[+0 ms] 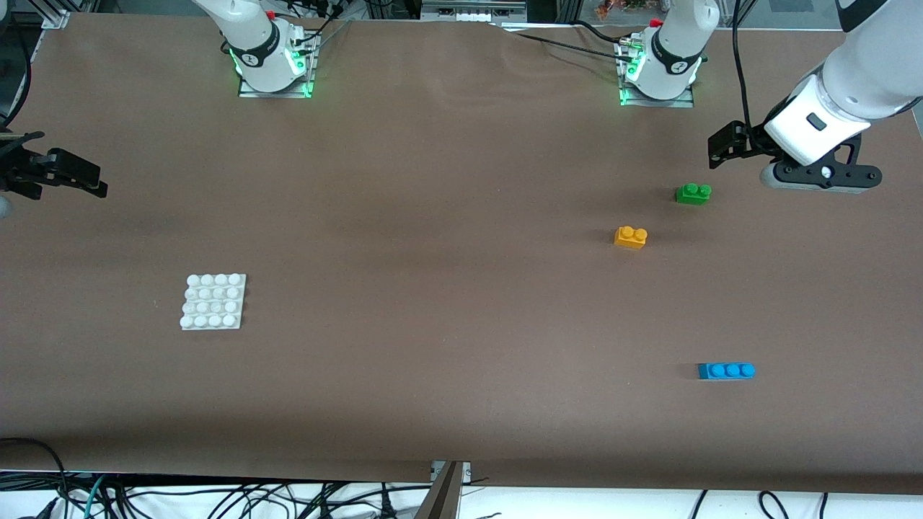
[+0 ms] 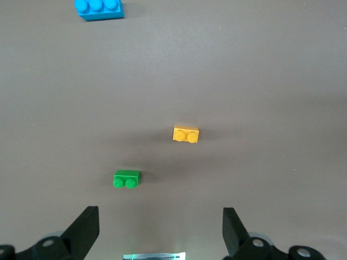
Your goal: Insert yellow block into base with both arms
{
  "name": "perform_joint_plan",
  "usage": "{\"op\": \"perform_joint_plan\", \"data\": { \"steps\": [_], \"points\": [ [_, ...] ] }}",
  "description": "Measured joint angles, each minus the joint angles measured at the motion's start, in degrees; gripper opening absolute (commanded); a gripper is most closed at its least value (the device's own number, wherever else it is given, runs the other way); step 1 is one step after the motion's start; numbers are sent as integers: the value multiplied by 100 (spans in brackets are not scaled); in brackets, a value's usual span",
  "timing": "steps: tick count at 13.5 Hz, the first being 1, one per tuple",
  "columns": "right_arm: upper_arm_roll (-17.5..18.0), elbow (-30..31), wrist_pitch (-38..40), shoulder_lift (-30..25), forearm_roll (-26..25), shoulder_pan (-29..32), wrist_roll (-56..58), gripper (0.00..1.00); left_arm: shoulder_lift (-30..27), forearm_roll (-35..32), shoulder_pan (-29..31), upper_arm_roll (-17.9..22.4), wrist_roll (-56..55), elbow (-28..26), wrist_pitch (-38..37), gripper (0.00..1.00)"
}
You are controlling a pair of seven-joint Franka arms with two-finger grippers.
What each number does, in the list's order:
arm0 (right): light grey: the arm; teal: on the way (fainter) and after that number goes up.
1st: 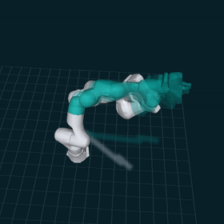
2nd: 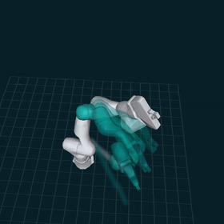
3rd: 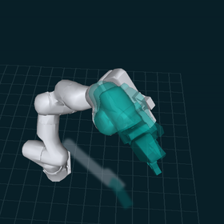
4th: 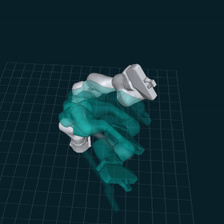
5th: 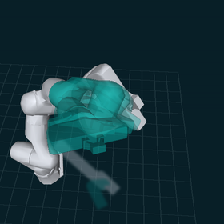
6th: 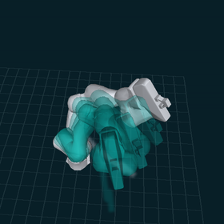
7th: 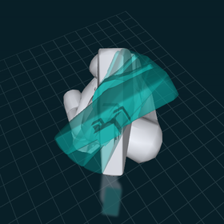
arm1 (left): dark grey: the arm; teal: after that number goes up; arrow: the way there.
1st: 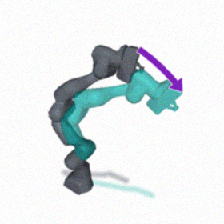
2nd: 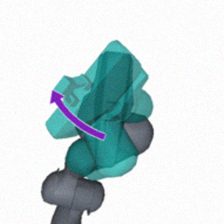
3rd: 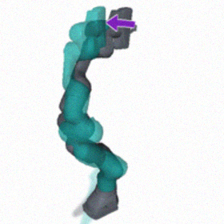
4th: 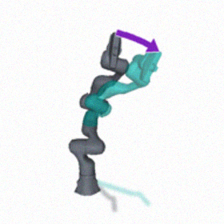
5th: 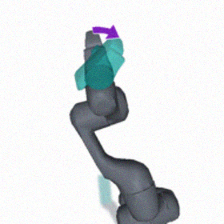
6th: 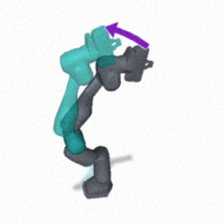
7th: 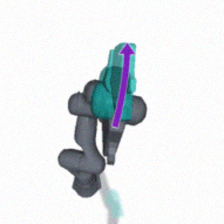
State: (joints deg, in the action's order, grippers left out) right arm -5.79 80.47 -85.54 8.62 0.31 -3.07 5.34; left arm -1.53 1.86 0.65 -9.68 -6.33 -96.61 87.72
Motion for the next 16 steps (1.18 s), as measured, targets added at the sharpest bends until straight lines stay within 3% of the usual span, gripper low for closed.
{"op": "perform_joint_plan", "data": {
  "steps": [9, 16],
  "points": [
    [0, 13, -25, 135, 0, 1, -3, 100, 0, 0, 0, 0, 0, 0, 0, 100],
    [-2, 77, -718, 1187, -8, 10, -3, 100, 0, 0, 3, 0, 0, 1, -5, 100]
  ]
}}
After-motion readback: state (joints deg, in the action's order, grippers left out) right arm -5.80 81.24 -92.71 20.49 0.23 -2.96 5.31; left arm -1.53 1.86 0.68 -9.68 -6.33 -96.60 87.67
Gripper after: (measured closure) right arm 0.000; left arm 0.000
